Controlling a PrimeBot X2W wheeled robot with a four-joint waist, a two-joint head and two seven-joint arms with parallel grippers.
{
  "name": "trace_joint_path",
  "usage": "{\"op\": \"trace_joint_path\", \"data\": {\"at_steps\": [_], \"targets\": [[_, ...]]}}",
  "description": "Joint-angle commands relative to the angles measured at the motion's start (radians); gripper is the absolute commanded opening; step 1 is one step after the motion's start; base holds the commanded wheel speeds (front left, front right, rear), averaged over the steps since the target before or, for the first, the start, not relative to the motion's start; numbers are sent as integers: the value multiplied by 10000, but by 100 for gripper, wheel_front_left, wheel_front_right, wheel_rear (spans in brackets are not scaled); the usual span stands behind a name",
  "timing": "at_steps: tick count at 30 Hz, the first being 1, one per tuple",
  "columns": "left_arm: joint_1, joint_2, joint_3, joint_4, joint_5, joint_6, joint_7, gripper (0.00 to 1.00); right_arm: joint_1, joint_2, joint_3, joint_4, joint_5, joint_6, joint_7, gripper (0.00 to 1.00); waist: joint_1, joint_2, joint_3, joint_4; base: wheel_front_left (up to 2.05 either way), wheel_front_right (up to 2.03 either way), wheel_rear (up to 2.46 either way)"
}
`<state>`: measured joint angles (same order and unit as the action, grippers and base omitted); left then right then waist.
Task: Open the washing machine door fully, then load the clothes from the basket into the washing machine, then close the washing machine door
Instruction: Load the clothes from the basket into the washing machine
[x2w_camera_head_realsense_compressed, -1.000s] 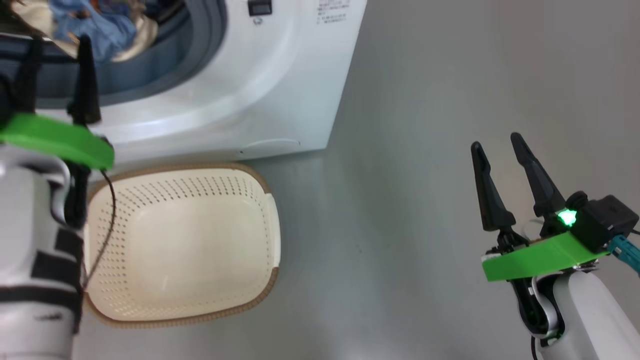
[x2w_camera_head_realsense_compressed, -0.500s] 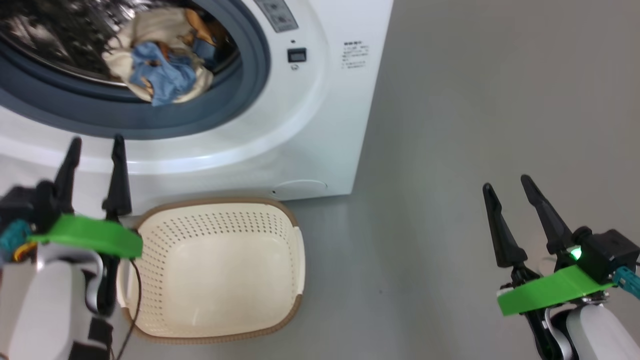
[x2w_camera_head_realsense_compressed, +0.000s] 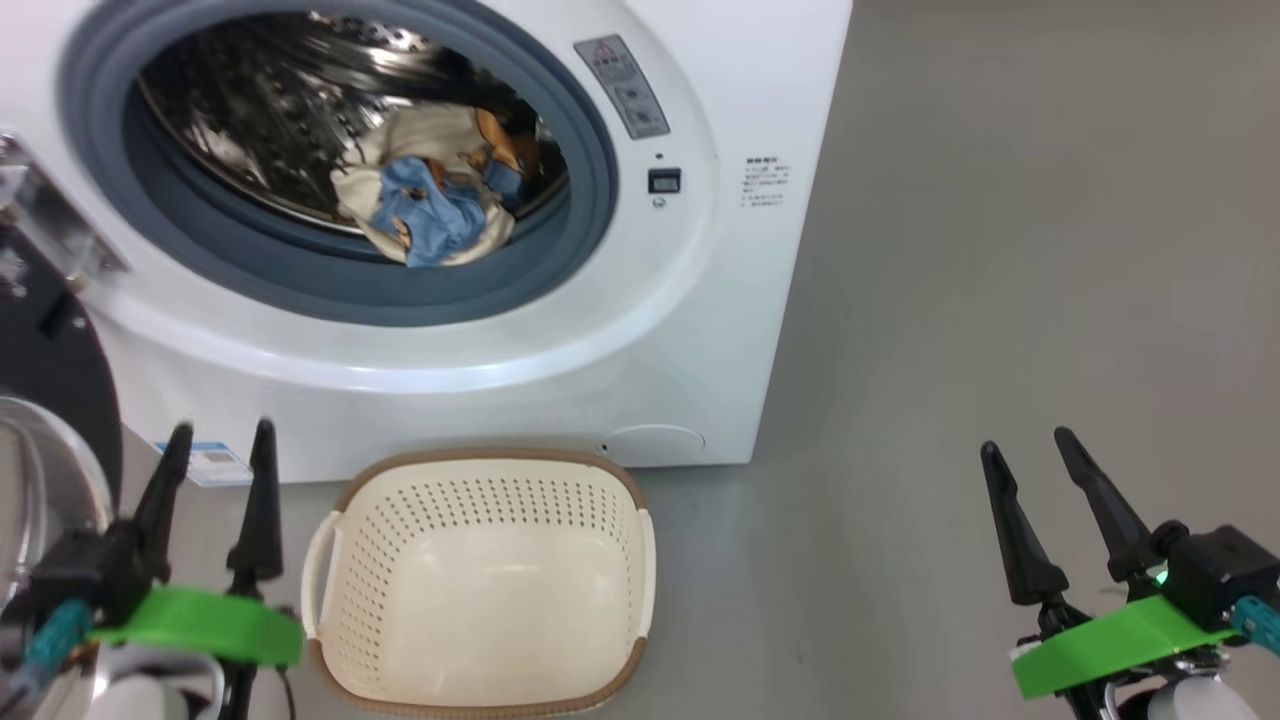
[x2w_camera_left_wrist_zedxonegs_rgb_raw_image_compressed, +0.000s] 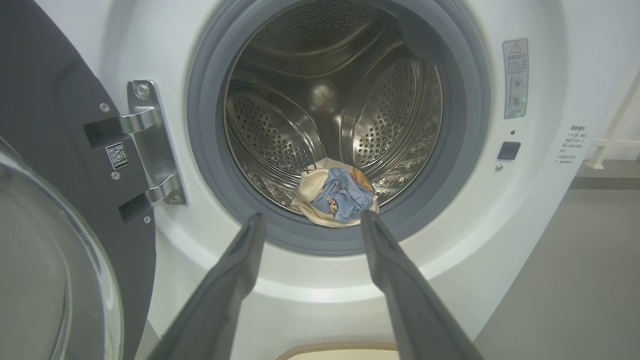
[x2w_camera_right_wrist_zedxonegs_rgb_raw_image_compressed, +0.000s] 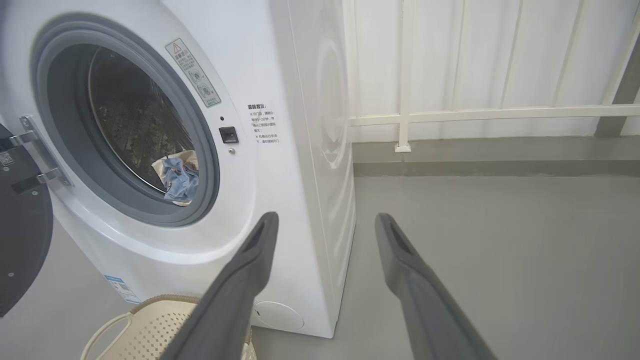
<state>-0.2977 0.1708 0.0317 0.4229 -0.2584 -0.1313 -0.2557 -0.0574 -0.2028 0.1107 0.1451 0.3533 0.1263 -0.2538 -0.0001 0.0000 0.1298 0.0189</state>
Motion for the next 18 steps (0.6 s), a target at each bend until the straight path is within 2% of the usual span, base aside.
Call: {"op": "trace_joint_path", "data": {"at_steps": [1,18], "targets": [[96,277,419,-370,91,6,-61,100,89,-175,130,-208,73,44,-80,100,1,0,-304,178,0,0,0],[2197,38,1043,-1722,271,6,-61,100,904,-24,-245,-353,22,44,-80,100,1,0,-891,446,0,0,0]]}}
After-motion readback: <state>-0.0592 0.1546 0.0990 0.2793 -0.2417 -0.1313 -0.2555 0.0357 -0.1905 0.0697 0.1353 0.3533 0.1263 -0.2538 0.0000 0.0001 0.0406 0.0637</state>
